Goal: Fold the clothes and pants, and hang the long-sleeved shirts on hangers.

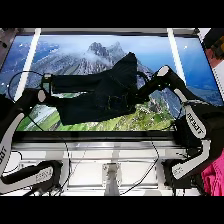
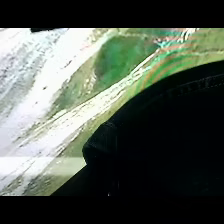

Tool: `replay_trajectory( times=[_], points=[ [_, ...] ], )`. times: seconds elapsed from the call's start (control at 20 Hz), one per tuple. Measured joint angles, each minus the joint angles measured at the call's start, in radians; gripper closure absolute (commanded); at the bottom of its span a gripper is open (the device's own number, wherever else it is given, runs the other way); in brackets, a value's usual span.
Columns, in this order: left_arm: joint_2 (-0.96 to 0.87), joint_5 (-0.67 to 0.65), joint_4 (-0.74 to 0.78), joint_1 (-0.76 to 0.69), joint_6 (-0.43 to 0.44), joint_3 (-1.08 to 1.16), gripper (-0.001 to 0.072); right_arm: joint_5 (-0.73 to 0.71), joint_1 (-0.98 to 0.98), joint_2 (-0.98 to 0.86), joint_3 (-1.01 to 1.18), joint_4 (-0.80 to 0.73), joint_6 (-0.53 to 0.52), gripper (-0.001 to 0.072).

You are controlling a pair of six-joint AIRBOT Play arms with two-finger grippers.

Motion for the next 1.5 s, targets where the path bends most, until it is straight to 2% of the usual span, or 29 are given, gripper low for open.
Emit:
replay_trajectory(
  times=[0.05, 0.1, 0.15, 0.2, 0.5, 0.6, 0.65, 0.8, 0.85, 0.9, 0.95, 1.0, 1.05, 1.1, 1.15, 1.3, 1.45, 1.5],
  points=[
    [0.013, 0.008, -0.006, 0.001, 0.0, 0.0, 0.0698, 0.01, 0.005, -0.002, -0.001, 0.004, -0.003, 0.0356],
    [0.024, 0.012, -0.009, 0.001, 0.005, 0.0, 0.0697, 0.023, 0.01, -0.003, -0.003, 0.007, -0.008, 0.0256],
    [0.03, 0.016, -0.012, 0.002, 0.013, 0.0, 0.0696, 0.036, 0.011, -0.004, -0.003, 0.006, -0.011, 0.0082],
    [0.035, 0.018, -0.012, 0.002, 0.014, 0.0, 0.0695, 0.044, 0.011, -0.004, -0.001, 0.004, -0.016, 0.0051],
    [0.047, 0.039, -0.012, 0.002, 0.021, 0.0, 0.0668, 0.078, -0.021, -0.002, 0.031, 0.016, -0.033, 0.0053],
    [0.047, 0.059, -0.008, 0.002, 0.023, 0.0, 0.0401, 0.089, -0.019, 0.001, 0.036, 0.048, -0.046, 0.0054],
    [0.048, 0.07, -0.008, 0.003, 0.022, 0.0, 0.0357, 0.09, -0.014, 0.002, 0.037, 0.061, -0.054, 0.0054],
    [0.048, 0.092, -0.005, 0.003, 0.023, 0.0, 0.0364, 0.093, 0.006, 0.002, 0.04, 0.076, -0.069, 0.0056],
    [0.048, 0.095, -0.005, 0.003, 0.022, 0.0, 0.0446, 0.092, 0.016, 0.002, 0.04, 0.077, -0.073, 0.0056],
    [0.048, 0.095, -0.007, 0.003, 0.014, 0.0, 0.0676, 0.087, 0.027, 0.002, 0.04, 0.072, -0.076, 0.0058],
    [0.049, 0.093, -0.013, 0.003, 0.005, 0.0, 0.0695, 0.08, 0.038, 0.002, 0.039, 0.062, -0.078, 0.0061],
    [0.05, 0.077, -0.027, 0.004, -0.002, 0.0, 0.0695, 0.074, 0.051, 0.001, 0.036, 0.05, -0.08, 0.0147],
    [0.052, 0.054, -0.045, 0.006, -0.001, 0.0, 0.0696, 0.07, 0.065, 0.001, 0.03, 0.037, -0.081, 0.0377],
    [0.058, 0.03, -0.064, 0.011, 0.014, -0.003, 0.0696, 0.067, 0.076, 0.0, 0.024, 0.029, -0.082, 0.0649],
    [0.069, 0.001, -0.082, 0.02, 0.027, -0.012, 0.0696, 0.064, 0.085, 0.0, 0.02, 0.019, -0.083, 0.0684],
    [0.146, -0.064, -0.204, 0.086, 0.121, -0.077, 0.0696, 0.066, 0.083, 0.0, 0.015, 0.01, -0.083, 0.0685],
    [0.257, -0.145, -0.444, 0.211, 0.299, -0.204, 0.0695, 0.07, 0.035, 0.009, 0.013, 0.007, -0.082, 0.0686],
    [0.289, -0.173, -0.52, 0.251, 0.358, -0.249, 0.0624, 0.069, 0.009, 0.011, 0.013, 0.007, -0.079, 0.0686]
  ],
)
